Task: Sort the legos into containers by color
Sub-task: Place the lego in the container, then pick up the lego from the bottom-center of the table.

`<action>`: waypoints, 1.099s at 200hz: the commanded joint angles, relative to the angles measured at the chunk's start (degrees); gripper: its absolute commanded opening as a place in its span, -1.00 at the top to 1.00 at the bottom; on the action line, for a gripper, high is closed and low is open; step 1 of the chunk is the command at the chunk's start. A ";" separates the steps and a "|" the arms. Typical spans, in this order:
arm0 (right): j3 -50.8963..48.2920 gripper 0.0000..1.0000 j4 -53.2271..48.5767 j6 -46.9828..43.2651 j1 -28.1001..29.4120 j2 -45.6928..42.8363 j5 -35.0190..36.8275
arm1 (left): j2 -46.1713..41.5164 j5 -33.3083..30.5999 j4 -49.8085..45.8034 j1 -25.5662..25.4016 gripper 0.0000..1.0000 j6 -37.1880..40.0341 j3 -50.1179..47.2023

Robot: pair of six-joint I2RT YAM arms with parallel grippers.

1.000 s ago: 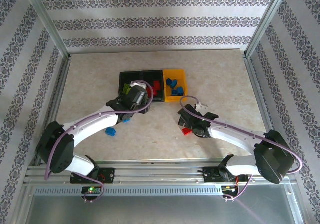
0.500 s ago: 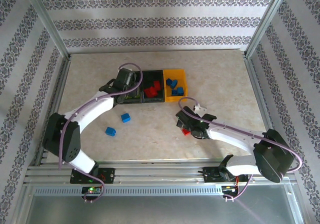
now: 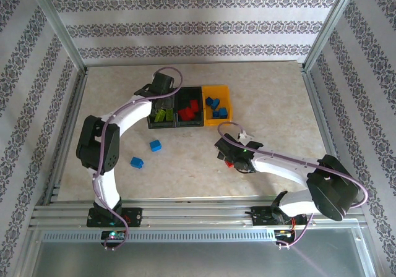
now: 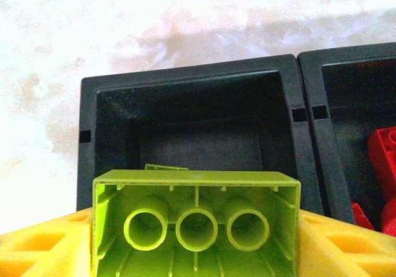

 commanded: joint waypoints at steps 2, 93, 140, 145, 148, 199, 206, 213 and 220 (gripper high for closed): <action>1.03 -0.97 -1.27 2.22 0.93 1.70 0.35 | 2.10 0.39 -2.94 0.79 -0.47 0.35 2.78; 2.31 -0.96 -0.40 3.81 1.37 5.09 0.08 | -2.75 0.85 -2.40 0.79 -0.51 -0.64 0.21; 2.31 -0.96 0.28 5.09 1.31 6.66 -0.75 | -10.62 2.39 -0.66 0.86 -0.60 -1.76 -4.81; 2.35 -0.94 0.47 5.09 1.29 6.96 -0.89 | -11.57 2.48 -0.36 0.82 -0.62 -1.88 -5.60; 2.39 -0.93 0.55 5.16 1.29 7.11 -1.01 | -12.22 2.58 -0.18 0.84 -0.64 -1.93 -6.06; 3.66 -0.72 1.44 5.24 1.29 10.19 -2.20 | -21.63 2.05 2.20 0.83 -0.89 -2.90 -12.53; 3.84 -0.69 1.62 5.06 1.29 10.35 -2.34 | -22.75 1.96 2.53 0.80 -0.91 -3.02 -13.16; 4.06 -0.66 1.83 4.85 1.29 10.53 -2.35 | -24.01 1.74 2.75 0.85 -0.94 -3.03 -13.89; 4.30 -0.62 1.89 4.59 1.29 10.70 -2.35 | -25.09 1.66 3.08 0.82 -0.96 -3.12 -14.59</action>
